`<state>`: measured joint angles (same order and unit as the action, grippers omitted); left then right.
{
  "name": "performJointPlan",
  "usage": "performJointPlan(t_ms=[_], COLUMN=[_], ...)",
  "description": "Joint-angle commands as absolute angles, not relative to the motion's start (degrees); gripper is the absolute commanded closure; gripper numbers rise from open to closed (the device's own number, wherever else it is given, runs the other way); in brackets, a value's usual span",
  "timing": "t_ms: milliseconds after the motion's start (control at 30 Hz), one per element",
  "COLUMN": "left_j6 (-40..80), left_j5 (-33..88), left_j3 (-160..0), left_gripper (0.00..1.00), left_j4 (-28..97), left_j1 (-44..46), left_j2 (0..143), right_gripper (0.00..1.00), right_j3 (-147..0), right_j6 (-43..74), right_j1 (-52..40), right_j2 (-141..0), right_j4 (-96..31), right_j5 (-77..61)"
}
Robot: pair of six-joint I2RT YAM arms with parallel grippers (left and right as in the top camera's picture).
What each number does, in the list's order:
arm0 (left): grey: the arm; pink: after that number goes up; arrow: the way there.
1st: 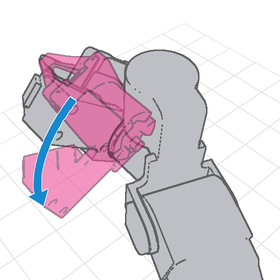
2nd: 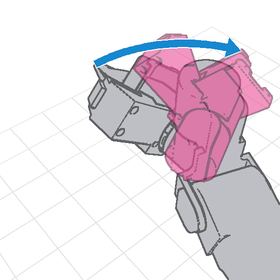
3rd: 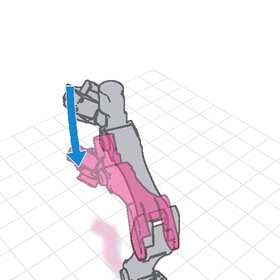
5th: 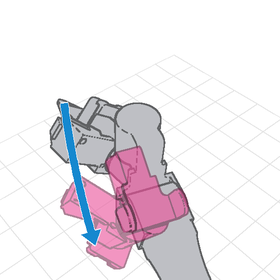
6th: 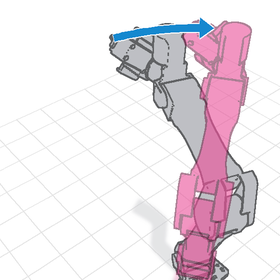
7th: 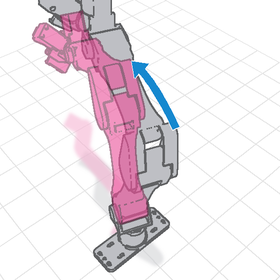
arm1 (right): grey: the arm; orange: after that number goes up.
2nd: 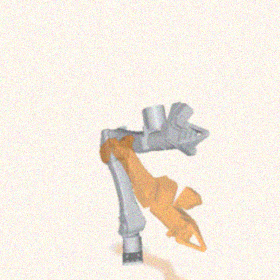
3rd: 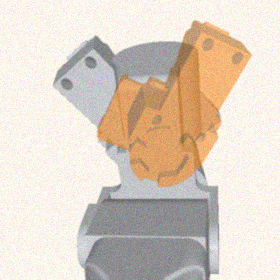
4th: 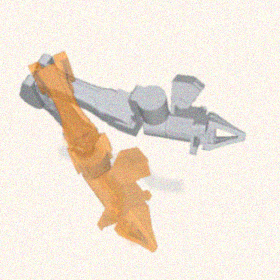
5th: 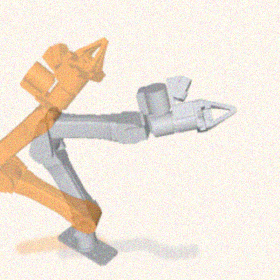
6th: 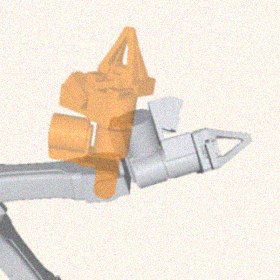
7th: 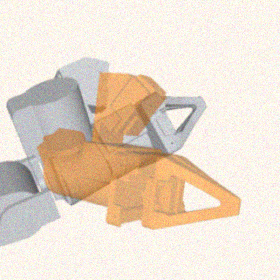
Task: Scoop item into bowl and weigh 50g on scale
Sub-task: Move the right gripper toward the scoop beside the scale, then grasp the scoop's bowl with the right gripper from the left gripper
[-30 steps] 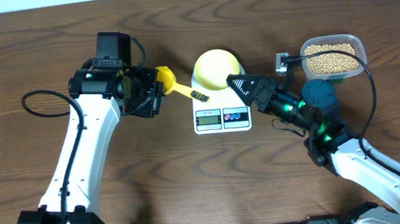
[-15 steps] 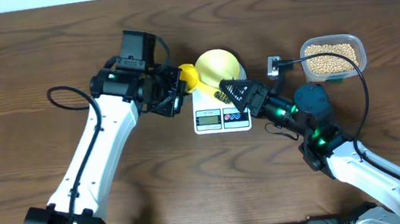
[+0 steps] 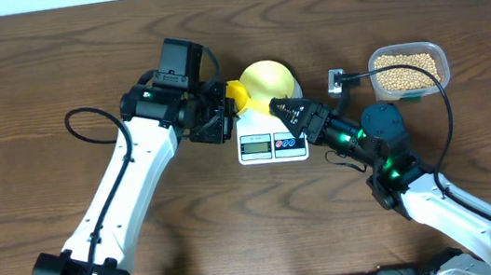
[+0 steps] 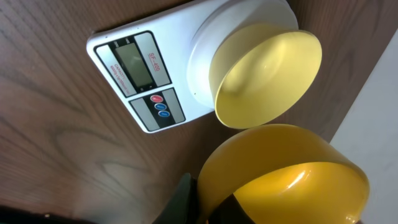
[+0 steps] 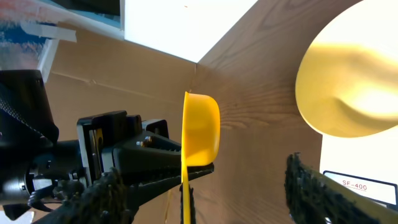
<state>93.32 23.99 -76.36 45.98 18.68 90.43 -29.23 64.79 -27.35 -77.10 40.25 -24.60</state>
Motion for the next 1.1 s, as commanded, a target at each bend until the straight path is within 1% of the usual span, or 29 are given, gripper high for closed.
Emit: performJointPlan(t_ms=[0,33,167,300,533,700,767,1067], left_j6=[95.92,95.92,96.18,96.31,96.29,96.29,96.31,96.33], left_j5=[22.44,22.37,20.88,20.91,20.88,20.91,20.91,20.93], left_j3=[-75.96,-75.96,-75.96,-75.96,-75.96,-75.96,-75.96,-75.96], left_gripper=[0.92,0.92,0.92,0.92,0.92,0.92,0.92,0.92], left_j4=[45.93,45.93,45.93,45.93,45.95,46.00,45.98,45.98], left_j1=[19.16,19.27,20.12,21.04,21.67,21.69,21.67,21.69], left_j2=[89.91,89.91,89.91,89.91,89.91,89.91,89.91,89.91], right_gripper=[0.33,0.35,0.37,0.37,0.42,0.55,0.58,0.64], right_j3=[-30.30,-30.30,-30.30,-30.30,-30.30,-30.30,-30.30,-30.30], right_j6=[64.64,64.62,62.96,62.50,62.37,61.63,61.65,61.67], right_j1=[-27.92,-28.10,-29.56,-30.59,-30.63,-30.63,-30.63,-30.65], right_j2=[-77.28,-77.28,-77.28,-77.28,-77.28,-77.28,-77.28,-77.28], right_j4=[40.53,40.53,40.53,40.53,40.49,40.49,40.49,40.49], right_j5=[-24.29,-24.14,-23.38,-22.26,-21.10,-20.53,-19.79,-16.73])
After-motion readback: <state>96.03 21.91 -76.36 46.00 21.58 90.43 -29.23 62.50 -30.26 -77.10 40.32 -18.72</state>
